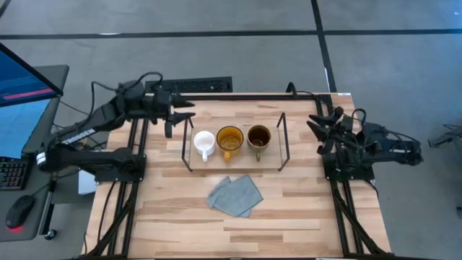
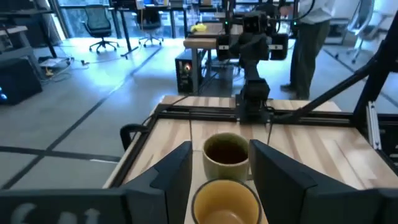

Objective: Stack small to large cups/mugs on shelf
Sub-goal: Return to Home Position

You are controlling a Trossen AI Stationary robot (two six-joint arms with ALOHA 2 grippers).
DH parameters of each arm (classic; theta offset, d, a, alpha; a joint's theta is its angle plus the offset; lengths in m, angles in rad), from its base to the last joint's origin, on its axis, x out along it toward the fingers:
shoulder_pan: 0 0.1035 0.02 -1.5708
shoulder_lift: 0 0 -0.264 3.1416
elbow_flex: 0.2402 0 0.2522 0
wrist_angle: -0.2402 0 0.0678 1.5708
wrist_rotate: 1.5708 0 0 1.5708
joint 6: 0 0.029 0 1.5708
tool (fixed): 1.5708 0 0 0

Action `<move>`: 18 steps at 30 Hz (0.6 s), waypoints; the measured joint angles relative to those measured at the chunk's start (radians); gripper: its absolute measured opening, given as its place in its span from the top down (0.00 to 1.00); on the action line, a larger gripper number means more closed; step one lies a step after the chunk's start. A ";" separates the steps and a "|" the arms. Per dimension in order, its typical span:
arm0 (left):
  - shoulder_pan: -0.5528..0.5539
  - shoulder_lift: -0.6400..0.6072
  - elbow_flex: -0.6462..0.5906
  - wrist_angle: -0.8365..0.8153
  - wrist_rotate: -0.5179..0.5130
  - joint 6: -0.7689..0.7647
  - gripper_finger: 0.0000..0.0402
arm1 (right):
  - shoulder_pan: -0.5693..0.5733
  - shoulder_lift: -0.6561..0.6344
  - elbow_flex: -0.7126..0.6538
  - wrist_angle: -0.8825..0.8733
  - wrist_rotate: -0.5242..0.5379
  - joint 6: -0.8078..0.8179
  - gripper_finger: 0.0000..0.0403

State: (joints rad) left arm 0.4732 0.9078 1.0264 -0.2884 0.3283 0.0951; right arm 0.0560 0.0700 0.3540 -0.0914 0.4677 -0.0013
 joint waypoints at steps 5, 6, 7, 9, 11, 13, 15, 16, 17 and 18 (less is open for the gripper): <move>0.019 -0.065 -0.154 0.104 -0.026 -0.032 0.62 | -0.088 0.000 0.006 -0.021 -0.001 -0.007 0.62; 0.029 -0.072 -0.172 0.115 -0.027 -0.036 0.62 | -0.107 0.000 0.006 -0.028 -0.007 -0.007 0.62; 0.041 -0.079 -0.189 0.127 -0.026 -0.044 0.62 | -0.127 0.000 0.006 -0.037 -0.021 -0.006 0.62; 0.067 -0.093 -0.211 0.138 -0.025 -0.053 0.62 | -0.168 0.001 0.006 -0.040 -0.057 -0.007 0.62; 0.092 -0.105 -0.226 0.143 -0.021 -0.055 0.62 | -0.212 0.001 0.006 -0.039 -0.084 0.001 0.62; 0.122 -0.118 -0.244 0.141 -0.021 -0.055 0.62 | -0.260 0.001 0.006 -0.041 -0.103 0.008 0.62; 0.150 -0.137 -0.262 0.147 -0.019 -0.057 0.62 | -0.311 0.002 0.006 -0.051 -0.124 0.008 0.62; 0.165 -0.150 -0.272 0.150 -0.019 -0.058 0.62 | -0.338 0.004 0.006 -0.061 -0.131 0.009 0.62; 0.178 -0.164 -0.284 0.153 -0.019 -0.062 0.62 | -0.365 0.008 0.006 -0.070 -0.136 0.015 0.62; 0.193 -0.177 -0.297 0.151 -0.019 -0.066 0.62 | -0.392 0.013 0.006 -0.073 -0.142 0.025 0.62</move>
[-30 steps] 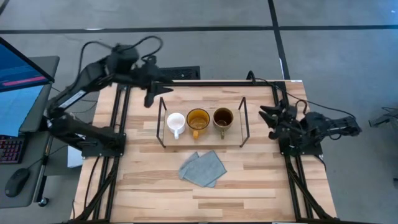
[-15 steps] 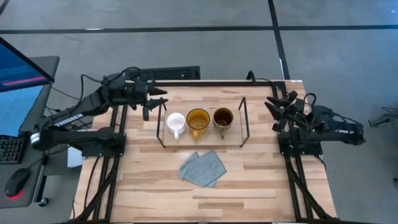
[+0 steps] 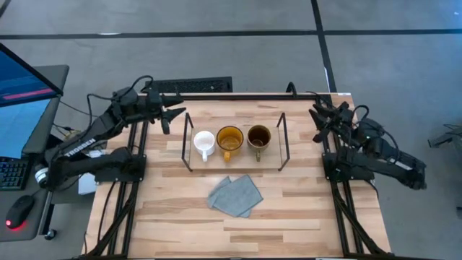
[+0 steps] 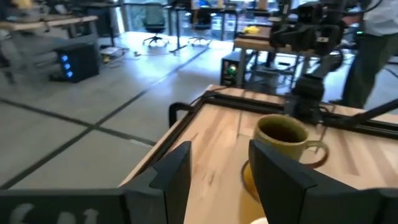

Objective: Stack small to large cups/mugs on shelf
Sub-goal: Return to Home Position

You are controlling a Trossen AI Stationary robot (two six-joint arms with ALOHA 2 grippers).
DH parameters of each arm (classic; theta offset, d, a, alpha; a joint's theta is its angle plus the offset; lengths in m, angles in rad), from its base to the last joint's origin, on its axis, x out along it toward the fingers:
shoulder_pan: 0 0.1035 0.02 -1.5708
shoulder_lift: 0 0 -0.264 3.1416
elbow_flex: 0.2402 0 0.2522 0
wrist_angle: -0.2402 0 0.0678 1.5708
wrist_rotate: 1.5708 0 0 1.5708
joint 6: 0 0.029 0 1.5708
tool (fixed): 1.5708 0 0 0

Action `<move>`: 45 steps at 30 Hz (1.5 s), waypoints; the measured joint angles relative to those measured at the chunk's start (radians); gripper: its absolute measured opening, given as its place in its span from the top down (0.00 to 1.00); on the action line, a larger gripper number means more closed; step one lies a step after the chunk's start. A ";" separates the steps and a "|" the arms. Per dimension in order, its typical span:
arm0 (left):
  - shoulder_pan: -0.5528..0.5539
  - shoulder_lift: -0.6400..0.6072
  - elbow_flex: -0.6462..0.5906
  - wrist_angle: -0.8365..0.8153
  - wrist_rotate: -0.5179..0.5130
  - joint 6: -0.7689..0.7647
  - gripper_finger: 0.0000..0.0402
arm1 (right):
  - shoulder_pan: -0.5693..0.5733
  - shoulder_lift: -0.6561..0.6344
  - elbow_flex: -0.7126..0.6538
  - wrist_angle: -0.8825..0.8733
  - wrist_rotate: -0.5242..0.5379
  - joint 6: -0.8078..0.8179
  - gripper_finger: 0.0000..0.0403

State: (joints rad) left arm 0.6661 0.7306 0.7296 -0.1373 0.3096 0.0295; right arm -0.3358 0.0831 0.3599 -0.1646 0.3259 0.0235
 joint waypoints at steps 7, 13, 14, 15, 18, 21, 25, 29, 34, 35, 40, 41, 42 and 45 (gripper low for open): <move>0.067 -0.123 -0.131 0.061 0.012 -0.054 0.62 | -0.185 0.075 -0.060 0.075 -0.183 0.056 0.62; 0.080 -0.244 -0.256 0.139 0.016 -0.118 0.62 | -0.271 0.091 -0.129 0.219 -0.210 0.073 0.62; 0.080 -0.265 -0.273 0.146 0.012 -0.131 0.62 | -0.279 0.084 -0.135 0.217 -0.219 0.081 0.62; 0.080 -0.286 -0.290 0.153 0.005 -0.143 0.62 | -0.285 0.078 -0.139 0.216 -0.232 0.090 0.62; 0.080 -0.344 -0.340 0.158 -0.009 -0.161 0.62 | -0.294 0.054 -0.151 0.209 -0.302 0.109 0.62; 0.080 -0.395 -0.387 0.183 -0.018 -0.198 0.62 | -0.293 0.027 -0.171 0.172 -0.325 0.125 0.62; 0.080 -0.453 -0.443 0.185 -0.077 -0.224 0.62 | -0.293 -0.015 -0.207 0.169 -0.326 0.160 0.62; 0.068 -0.501 -0.502 0.219 -0.102 -0.247 0.62 | -0.284 -0.053 -0.229 0.173 -0.325 0.161 0.62; 0.040 -0.537 -0.574 0.233 -0.162 -0.274 0.62 | -0.277 -0.080 -0.269 0.172 -0.322 0.176 0.62; 0.036 -0.542 -0.584 0.243 -0.168 -0.279 0.62 | -0.277 -0.081 -0.274 0.168 -0.320 0.179 0.62; 0.012 -0.551 -0.624 0.264 -0.196 -0.302 0.62 | -0.277 -0.081 -0.292 0.203 -0.311 0.180 0.62; 0.007 -0.551 -0.635 0.274 -0.206 -0.308 0.62 | -0.277 -0.081 -0.298 0.221 -0.304 0.182 0.62; 0.001 -0.550 -0.648 0.287 -0.215 -0.315 0.62 | -0.277 -0.081 -0.310 0.240 -0.299 0.187 0.62; -0.014 -0.550 -0.684 0.324 -0.242 -0.333 0.62 | -0.277 -0.080 -0.353 0.279 -0.299 0.209 0.62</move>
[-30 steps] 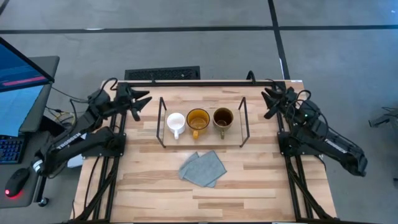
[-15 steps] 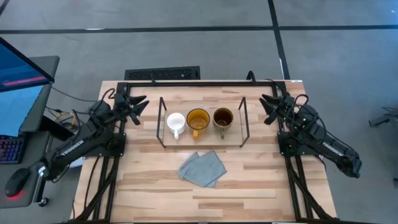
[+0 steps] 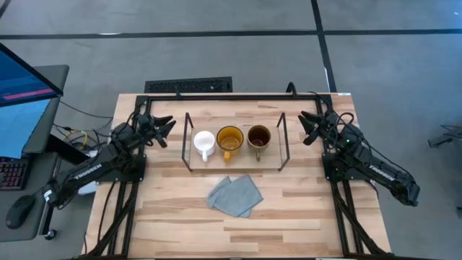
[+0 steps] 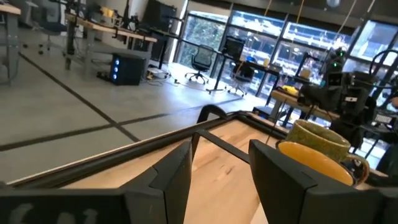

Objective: Stack small to large cups/mugs on shelf
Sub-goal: Return to Home Position

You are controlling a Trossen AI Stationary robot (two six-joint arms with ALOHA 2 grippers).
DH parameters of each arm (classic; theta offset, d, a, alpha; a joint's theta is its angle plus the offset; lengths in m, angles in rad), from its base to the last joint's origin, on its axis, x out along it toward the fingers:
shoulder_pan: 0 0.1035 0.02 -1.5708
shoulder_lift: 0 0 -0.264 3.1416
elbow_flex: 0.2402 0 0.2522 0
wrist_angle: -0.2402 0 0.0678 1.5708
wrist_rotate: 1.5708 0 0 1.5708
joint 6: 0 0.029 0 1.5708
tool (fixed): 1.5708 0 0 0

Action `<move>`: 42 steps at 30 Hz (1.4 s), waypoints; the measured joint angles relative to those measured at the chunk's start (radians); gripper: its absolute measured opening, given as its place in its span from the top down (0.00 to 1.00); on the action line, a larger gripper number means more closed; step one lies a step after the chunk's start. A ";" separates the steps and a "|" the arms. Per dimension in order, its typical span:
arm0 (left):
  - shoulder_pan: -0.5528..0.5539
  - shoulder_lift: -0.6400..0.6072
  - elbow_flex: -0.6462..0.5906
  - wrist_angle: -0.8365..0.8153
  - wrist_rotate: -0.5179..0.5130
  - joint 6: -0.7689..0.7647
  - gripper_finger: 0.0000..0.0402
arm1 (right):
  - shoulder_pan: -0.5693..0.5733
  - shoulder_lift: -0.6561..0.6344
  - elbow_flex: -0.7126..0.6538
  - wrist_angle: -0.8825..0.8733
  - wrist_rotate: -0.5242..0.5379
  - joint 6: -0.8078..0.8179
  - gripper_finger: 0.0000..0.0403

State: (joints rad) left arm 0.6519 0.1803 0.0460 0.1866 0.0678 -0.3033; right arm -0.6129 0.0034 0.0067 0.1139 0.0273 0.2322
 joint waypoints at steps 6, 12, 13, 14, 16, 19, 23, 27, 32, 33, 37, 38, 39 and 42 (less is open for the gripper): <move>-0.025 -0.001 -0.035 0.068 -0.030 -0.017 0.62 | 0.000 -0.002 0.000 -0.001 0.000 0.005 0.62; -0.047 0.000 -0.035 0.025 -0.057 -0.019 0.62 | 0.000 -0.001 0.000 -0.010 0.002 0.006 0.62; -0.051 0.000 -0.036 0.019 -0.057 -0.016 0.62 | 0.000 -0.001 0.000 -0.012 0.003 0.006 0.62; -0.053 0.000 -0.036 0.008 -0.056 -0.016 0.62 | 0.000 -0.001 0.000 -0.016 0.003 0.006 0.62; -0.058 0.000 -0.036 -0.019 -0.049 -0.025 0.62 | 0.000 -0.001 0.000 -0.021 0.003 0.006 0.62; -0.065 0.000 -0.036 -0.107 -0.042 -0.046 0.62 | 0.000 -0.001 0.000 -0.049 0.003 0.005 0.62; -0.074 0.000 -0.037 -0.146 -0.050 -0.063 0.62 | 0.000 -0.001 0.000 -0.054 0.003 0.006 0.62; -0.077 0.000 -0.037 -0.145 -0.050 -0.053 0.62 | 0.000 -0.001 0.000 -0.065 0.003 0.005 0.62; -0.077 0.003 -0.038 -0.151 -0.053 -0.060 0.62 | 0.000 -0.001 0.000 -0.098 0.002 0.005 0.62; -0.077 0.003 -0.038 -0.151 -0.053 -0.058 0.62 | 0.000 -0.001 0.000 -0.098 0.002 0.005 0.62; -0.077 0.003 -0.039 -0.151 -0.054 -0.058 0.62 | 0.000 -0.001 0.000 -0.098 0.000 -0.022 0.62; -0.077 0.003 -0.039 -0.151 -0.053 -0.058 0.62 | 0.000 -0.001 0.000 -0.098 0.000 -0.037 0.62; -0.077 0.003 -0.039 -0.151 -0.053 -0.059 0.62 | 0.000 -0.001 0.000 -0.098 0.000 -0.049 0.62; -0.077 0.003 -0.039 -0.151 -0.053 -0.058 0.62 | 0.000 -0.001 0.000 -0.098 0.000 -0.054 0.62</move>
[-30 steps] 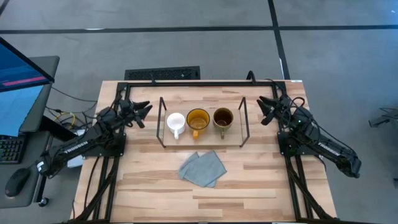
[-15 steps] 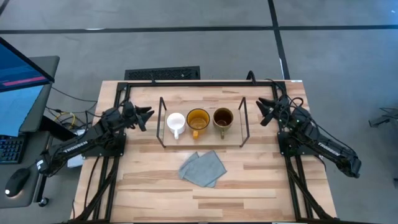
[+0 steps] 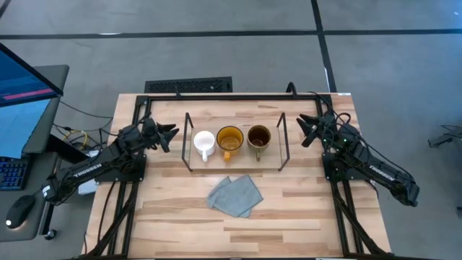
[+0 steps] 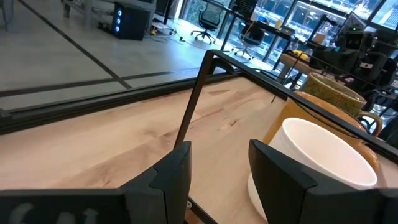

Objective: Stack small to large cups/mugs on shelf
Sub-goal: Return to Home Position

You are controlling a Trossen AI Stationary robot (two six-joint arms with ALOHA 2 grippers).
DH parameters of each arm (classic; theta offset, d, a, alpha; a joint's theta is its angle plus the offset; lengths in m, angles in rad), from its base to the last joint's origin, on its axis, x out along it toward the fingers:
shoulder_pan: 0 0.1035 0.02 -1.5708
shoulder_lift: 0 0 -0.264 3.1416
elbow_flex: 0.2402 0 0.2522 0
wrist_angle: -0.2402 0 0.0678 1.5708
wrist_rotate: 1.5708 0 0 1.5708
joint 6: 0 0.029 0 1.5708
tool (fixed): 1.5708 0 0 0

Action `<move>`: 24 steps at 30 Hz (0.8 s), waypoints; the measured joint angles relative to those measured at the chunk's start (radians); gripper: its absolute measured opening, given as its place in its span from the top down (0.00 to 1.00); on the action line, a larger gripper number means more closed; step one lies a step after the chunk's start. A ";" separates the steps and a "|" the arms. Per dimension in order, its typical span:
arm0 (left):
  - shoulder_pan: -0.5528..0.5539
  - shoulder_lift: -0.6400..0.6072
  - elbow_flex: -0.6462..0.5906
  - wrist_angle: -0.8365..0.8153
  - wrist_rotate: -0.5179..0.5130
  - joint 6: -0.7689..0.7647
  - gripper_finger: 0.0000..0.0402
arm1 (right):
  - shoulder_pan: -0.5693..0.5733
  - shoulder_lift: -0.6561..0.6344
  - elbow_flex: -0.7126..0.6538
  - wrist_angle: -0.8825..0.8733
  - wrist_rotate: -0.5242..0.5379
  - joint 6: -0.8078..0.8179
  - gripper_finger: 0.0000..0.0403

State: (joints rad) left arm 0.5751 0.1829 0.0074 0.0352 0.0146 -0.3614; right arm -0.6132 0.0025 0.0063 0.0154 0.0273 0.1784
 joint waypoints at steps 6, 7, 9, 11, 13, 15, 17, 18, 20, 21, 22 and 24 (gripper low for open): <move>0.000 0.000 0.000 0.000 0.000 0.018 0.62 | 0.000 0.003 0.000 0.000 0.000 -0.001 0.62; 0.000 0.000 0.000 0.000 0.000 0.018 0.62 | 0.000 0.003 0.000 0.000 0.000 -0.001 0.62; 0.000 0.000 -0.001 0.000 0.000 0.016 0.62 | 0.000 0.003 0.000 0.000 0.000 -0.002 0.62; 0.000 0.000 -0.001 0.000 0.000 0.017 0.62 | 0.000 0.003 0.000 0.000 0.000 -0.003 0.62; 0.000 0.000 -0.001 -0.001 0.000 0.024 0.62 | 0.000 0.003 0.000 0.000 0.000 -0.003 0.62; 0.000 0.000 -0.001 -0.001 0.000 0.027 0.62 | 0.000 0.003 0.000 0.000 0.000 -0.003 0.62; 0.000 0.000 -0.001 -0.001 0.000 0.025 0.62 | 0.000 0.003 0.000 0.000 0.000 -0.003 0.62; 0.000 0.000 -0.001 -0.001 0.000 0.024 0.62 | 0.000 0.003 0.000 0.000 -0.001 -0.003 0.62; 0.000 0.000 -0.001 -0.001 0.000 0.025 0.62 | 0.000 0.003 0.000 0.000 -0.001 -0.003 0.62; 0.000 0.000 -0.001 -0.001 0.000 0.028 0.62 | 0.000 0.003 0.000 0.000 -0.001 -0.002 0.62; 0.000 0.000 -0.001 -0.001 0.000 0.032 0.62 | 0.000 0.003 0.000 0.000 -0.001 -0.003 0.62; 0.000 0.000 -0.001 -0.001 0.000 0.040 0.62 | 0.000 0.003 0.000 0.000 -0.001 -0.003 0.62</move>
State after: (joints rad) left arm 0.5755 0.1829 0.0067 0.0345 0.0144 -0.3216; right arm -0.6132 0.0055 0.0059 0.0153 0.0265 0.1758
